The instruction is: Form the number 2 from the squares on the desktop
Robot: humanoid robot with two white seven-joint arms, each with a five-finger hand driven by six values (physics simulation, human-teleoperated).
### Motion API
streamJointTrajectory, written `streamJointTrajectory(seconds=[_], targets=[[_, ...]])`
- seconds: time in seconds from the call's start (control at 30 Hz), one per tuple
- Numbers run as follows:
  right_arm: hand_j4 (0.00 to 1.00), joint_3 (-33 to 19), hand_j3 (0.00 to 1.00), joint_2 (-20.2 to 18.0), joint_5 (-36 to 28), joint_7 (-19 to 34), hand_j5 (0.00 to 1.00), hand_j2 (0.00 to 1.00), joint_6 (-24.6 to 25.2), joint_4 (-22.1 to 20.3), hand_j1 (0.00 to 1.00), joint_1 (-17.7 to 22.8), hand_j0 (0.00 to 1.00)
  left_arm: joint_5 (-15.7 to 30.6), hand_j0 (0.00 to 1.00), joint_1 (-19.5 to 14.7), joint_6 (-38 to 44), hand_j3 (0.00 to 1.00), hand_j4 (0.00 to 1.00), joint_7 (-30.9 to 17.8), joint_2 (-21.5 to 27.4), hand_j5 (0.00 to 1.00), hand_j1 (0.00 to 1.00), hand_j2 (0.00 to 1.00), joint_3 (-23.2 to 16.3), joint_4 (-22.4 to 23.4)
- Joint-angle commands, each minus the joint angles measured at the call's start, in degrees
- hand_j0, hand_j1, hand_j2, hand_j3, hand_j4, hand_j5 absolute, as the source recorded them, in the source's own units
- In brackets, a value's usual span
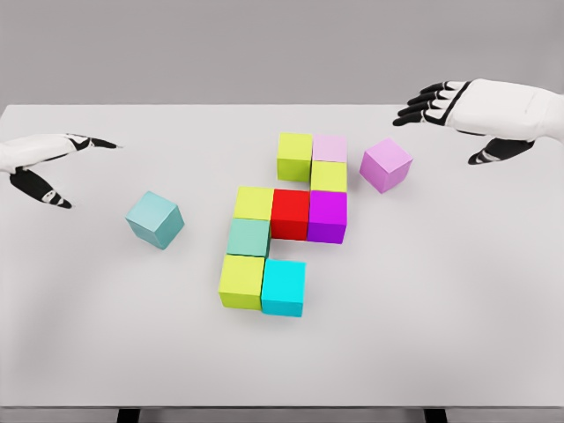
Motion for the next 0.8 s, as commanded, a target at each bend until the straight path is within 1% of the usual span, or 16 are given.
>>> streamJointTrajectory(seconds=[0.0, 0.07, 0.13, 0.17, 0.27, 0.37, 0.4, 0.43, 0.5, 0.53, 0.63, 0.73, 0.77], targets=[[1.00, 0.05, 1.00, -0.18, -0.30, -0.03, 1.00, 1.00, 0.17, -0.32, 1.00, 0.00, 1.00, 0.38, 1.00, 0.09, 0.15, 1.00, 1.00, -0.09, 0.57, 1.00, 1.00, 1.00, 0.14, 0.32], [1.00, 0.05, 1.00, -0.18, -0.38, -0.03, 1.00, 1.00, 0.17, -0.32, 1.00, -0.09, 1.00, 0.47, 1.00, 0.35, 0.15, 1.00, 1.00, -0.09, 0.21, 1.00, 1.00, 1.00, 0.14, 0.15], [1.00, 0.23, 1.00, -0.27, -1.00, -0.03, 1.00, 1.00, 0.17, -0.14, 1.00, -0.35, 1.00, 0.38, 1.00, 0.62, 0.15, 1.00, 1.00, -0.09, 2.84, 1.00, 1.00, 1.00, -0.21, 0.67], [1.00, 0.66, 1.00, -0.18, -1.09, -0.03, 1.00, 1.00, 0.17, -0.05, 1.00, -0.35, 1.00, 0.21, 1.00, 0.70, 0.15, 1.00, 1.00, -0.09, 2.85, 1.00, 1.00, 1.00, -0.48, 0.67], [1.00, 4.53, 1.00, 0.17, -1.00, -0.03, 1.00, 1.00, 0.17, -0.05, 1.00, -0.53, 1.00, 0.38, 1.00, 0.70, 0.15, 1.00, 1.00, -0.09, 2.15, 1.00, 1.00, 1.00, -0.65, -0.03], [1.00, 5.06, 1.00, 1.40, -1.00, -0.03, 1.00, 1.00, 0.17, -0.05, 1.00, -0.97, 1.00, 0.29, 1.00, 0.70, 0.15, 1.00, 1.00, -0.09, -0.49, 1.00, 1.00, 1.00, -0.74, -6.88], [1.00, 5.94, 1.00, 2.19, -0.91, -0.03, 1.00, 1.00, 0.17, -0.05, 1.00, -1.05, 1.00, 0.38, 1.00, 0.70, 0.15, 1.00, 1.00, -0.09, -0.67, 1.00, 1.00, 1.00, -1.53, -8.64], [1.00, 7.07, 1.00, 2.45, -0.82, -0.03, 1.00, 1.00, 1.67, -0.05, 1.00, -1.49, 1.00, 0.47, 1.00, 0.70, 0.15, 1.00, 1.00, -0.09, -0.76, 1.00, 1.00, 1.00, -1.88, -9.25], [1.00, 8.05, 1.00, 3.51, -0.56, -0.03, 1.00, 1.00, 7.91, -0.05, 1.00, -2.37, 1.00, 0.64, 1.00, 0.70, 0.15, 1.00, 1.00, -0.09, -1.46, 1.00, 1.00, 1.00, -2.23, -10.22], [1.00, 8.14, 1.00, 4.03, -0.39, -0.03, 1.00, 1.00, 9.94, 0.12, 1.00, -2.55, 1.00, 0.56, 1.00, 0.70, 0.15, 1.00, 1.00, -0.09, -1.63, 1.00, 1.00, 1.00, -2.41, -11.19], [1.00, 8.31, 1.00, 6.67, 1.55, -0.03, 1.00, 1.00, 13.63, 3.11, 1.00, -2.81, 1.00, 0.64, 1.00, 0.70, 0.15, 1.00, 1.00, -0.09, -1.19, 1.00, 1.00, 1.00, -3.20, -11.98], [1.00, 8.66, 1.00, 9.30, 2.78, -0.03, 1.00, 1.00, 13.64, 9.17, 1.00, -4.57, 1.00, 0.38, 1.00, 0.79, 0.15, 1.00, 1.00, -0.09, -1.28, 1.00, 1.00, 1.00, -4.25, -11.98], [1.00, 9.71, 1.00, 10.45, 3.13, -0.03, 1.00, 1.00, 13.64, 11.28, 1.00, -5.71, 1.00, 0.29, 1.00, 0.88, 0.15, 1.00, 1.00, -0.09, -1.28, 1.00, 1.00, 1.00, -4.69, -11.81]])
